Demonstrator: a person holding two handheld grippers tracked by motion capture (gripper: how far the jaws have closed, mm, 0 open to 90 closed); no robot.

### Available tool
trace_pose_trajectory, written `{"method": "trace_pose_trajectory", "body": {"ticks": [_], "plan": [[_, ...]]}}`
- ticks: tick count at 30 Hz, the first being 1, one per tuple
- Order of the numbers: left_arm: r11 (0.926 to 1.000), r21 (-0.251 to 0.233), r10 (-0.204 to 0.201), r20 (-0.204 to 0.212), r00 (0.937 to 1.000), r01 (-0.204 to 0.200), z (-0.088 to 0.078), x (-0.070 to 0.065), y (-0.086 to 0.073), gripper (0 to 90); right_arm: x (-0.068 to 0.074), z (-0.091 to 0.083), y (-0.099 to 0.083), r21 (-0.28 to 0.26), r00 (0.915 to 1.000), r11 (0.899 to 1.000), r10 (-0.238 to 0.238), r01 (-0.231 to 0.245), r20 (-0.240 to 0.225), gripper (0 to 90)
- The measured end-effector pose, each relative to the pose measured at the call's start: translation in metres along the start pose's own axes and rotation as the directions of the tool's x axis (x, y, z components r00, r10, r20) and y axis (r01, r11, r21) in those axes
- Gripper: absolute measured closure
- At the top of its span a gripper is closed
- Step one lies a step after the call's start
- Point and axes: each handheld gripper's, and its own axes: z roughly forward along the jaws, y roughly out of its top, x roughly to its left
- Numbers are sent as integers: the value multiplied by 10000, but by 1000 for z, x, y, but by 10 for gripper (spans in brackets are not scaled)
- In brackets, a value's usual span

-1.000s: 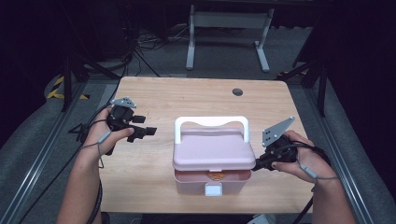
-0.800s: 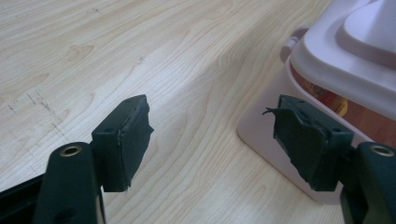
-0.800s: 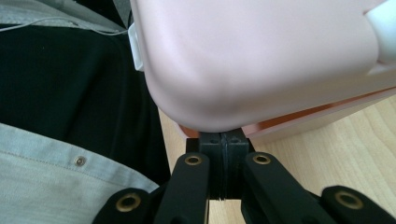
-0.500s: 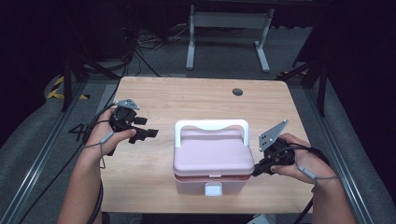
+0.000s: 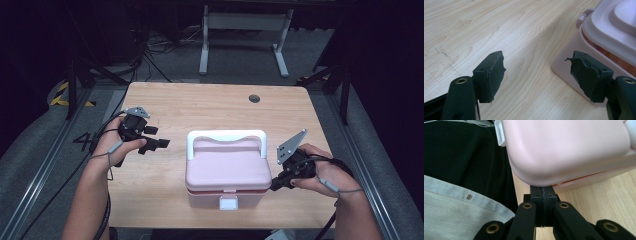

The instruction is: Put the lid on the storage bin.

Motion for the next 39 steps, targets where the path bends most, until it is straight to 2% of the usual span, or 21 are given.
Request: {"method": "trace_pose_trajectory", "body": {"ticks": [10,14,19,24,26,27,30,32,36,39], "plan": [[10000,15,-16,24,10000,15,0,0,0,277,0,0,-3,370,9999,9993,23,-19,-115,900],[10000,3,-56,-11,10000,56,-1,1,0,277,-1,-1,-5,460,10000,9989,25,-26,3,900],[9999,-13,-171,-41,9998,171,-2,2,-1,277,1,-11,-8,-110,10000,9999,47,-47,-17,900],[9993,-178,-317,-121,9994,315,-4,2,-2,270,0,-18,-8,-681,9994,9977,30,-7,335,851],[9990,-256,-383,-211,9990,377,-7,3,-4,266,-1,-22,-8,-1064,9984,9942,203,-147,519,826],[9990,-256,-383,-211,9990,377,-7,3,-4,266,-1,-22,-8,-1064,9984,9942,203,-147,519,826],[9984,-357,-450,-289,9986,440,-11,4,-9,272,-6,-29,-7,-1762,9948,9842,327,-153,960,777],[9980,-401,-501,-381,9980,486,-14,5,-11,271,-9,-32,-7,-2031,9934,9789,425,-201,1067,727],[9958,-518,-784,-489,9957,759,-18,8,-17,268,-16,-40,-10,-2736,9863,9614,711,-279,1490,672],[9954,-510,-840,-577,9948,811,-21,11,-20,267,-21,-44,-12,-3035,9818,9523,873,-325,1688,644]]}}
